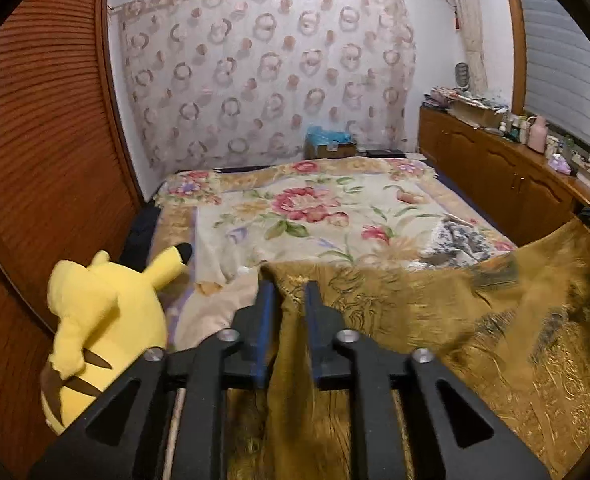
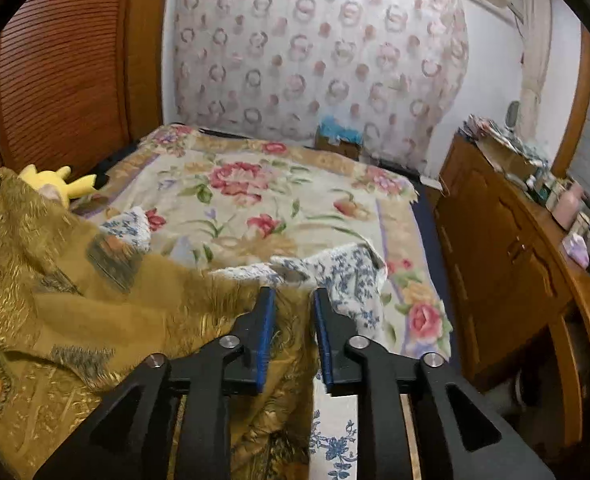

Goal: Fold small clothes

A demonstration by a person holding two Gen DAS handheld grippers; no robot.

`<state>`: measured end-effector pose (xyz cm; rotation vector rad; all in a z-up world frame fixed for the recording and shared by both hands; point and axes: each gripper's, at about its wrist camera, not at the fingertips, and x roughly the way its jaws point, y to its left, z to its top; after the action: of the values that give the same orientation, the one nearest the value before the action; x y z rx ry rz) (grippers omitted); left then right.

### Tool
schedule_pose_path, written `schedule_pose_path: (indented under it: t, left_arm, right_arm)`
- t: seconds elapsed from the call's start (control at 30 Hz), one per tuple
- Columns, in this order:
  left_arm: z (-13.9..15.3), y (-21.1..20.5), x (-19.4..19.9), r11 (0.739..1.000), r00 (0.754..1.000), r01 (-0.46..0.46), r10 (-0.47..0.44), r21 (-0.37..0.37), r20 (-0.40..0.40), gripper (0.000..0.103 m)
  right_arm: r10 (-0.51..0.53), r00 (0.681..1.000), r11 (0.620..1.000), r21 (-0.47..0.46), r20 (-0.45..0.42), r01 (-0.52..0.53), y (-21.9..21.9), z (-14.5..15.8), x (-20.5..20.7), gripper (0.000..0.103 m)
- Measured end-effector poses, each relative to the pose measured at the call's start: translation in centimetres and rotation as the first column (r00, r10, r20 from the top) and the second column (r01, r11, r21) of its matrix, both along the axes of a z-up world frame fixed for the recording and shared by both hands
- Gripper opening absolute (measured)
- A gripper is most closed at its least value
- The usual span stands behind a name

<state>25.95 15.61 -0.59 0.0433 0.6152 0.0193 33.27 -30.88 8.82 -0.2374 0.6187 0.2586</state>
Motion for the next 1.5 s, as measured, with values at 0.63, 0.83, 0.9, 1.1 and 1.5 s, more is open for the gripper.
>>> schedule_pose_path:
  t: [0.63, 0.83, 0.9, 1.1, 1.5]
  left_arm:
    - [-5.8, -1.0, -7.6, 0.994, 0.99, -0.015, 0.001, -0.104, -0.14, 0.065]
    - [-7.2, -0.6, -8.3, 0.991, 0.986, -0.016, -0.006, -0.131, -0.167, 0.065]
    - [-7.4, -0.7, -8.3, 0.989, 0.984, -0.009, -0.017, -0.145, -0.175, 0.065]
    - [-7.5, -0.6, -8.4, 0.989, 0.986, -0.016, -0.009, -0.149, -0.166, 0.063]
    - [-7.1, 0.4, -11.1, 0.989, 0.99, -0.053, 0.034, -0.141, -0.135, 0.063]
  right_arm:
    - [0.082, 0.976, 0.988, 0.144, -0.201, -0.054, 4.2, -3.5, -0.9, 0.047]
    - [0.05, 0.97, 0.978, 0.207, -0.237, 0.0, 3.4, -3.9, 0.2, 0.047]
    - [0.052, 0.964, 0.971, 0.238, -0.26, 0.012, 3.2, -4.1, 1.1, 0.047]
    - [0.068, 0.962, 0.969, 0.248, -0.264, 0.0, 3.4, -4.6, 1.6, 0.005]
    - [0.136, 0.983, 0.951, 0.293, -0.12, -0.096, 1.1, -4.1, -9.1, 0.002]
